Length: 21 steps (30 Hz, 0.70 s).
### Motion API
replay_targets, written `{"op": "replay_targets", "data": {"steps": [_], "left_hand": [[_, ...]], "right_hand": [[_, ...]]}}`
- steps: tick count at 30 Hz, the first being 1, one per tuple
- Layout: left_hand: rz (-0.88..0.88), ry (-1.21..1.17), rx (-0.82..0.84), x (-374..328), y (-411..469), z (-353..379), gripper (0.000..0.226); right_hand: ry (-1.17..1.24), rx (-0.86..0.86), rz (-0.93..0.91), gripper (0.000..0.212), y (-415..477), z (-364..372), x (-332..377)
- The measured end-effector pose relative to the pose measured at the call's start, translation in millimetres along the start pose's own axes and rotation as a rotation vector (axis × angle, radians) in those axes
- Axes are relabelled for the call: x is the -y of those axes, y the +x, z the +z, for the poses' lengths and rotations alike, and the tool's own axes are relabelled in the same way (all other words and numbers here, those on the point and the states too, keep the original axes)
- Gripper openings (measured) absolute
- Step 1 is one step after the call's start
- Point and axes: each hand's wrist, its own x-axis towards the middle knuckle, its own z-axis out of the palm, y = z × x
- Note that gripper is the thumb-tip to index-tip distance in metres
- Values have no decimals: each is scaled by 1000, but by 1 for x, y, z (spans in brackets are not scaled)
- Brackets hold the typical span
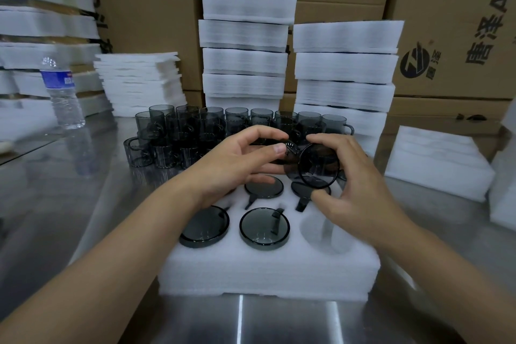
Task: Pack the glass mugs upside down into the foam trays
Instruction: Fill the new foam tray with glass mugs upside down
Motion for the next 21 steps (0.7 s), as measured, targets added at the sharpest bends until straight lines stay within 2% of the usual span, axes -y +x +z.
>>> {"op": "replay_targets", "data": {"steps": [6,11,16,21], "left_hand": [[-9,-17,-23,2,2,0,29],[-40,-25,-50,2,2,0,11],[-47,-17,-44,0,2,4,14],[-33,48,25,-3,0,6,21]], "right_hand": [[-16,20,-20,76,1,-1,2],[-3,98,-4,77,1,-4,7],[118,141,-27,70,3,-16,18],[194,192,75,61,6,-32,19]]}}
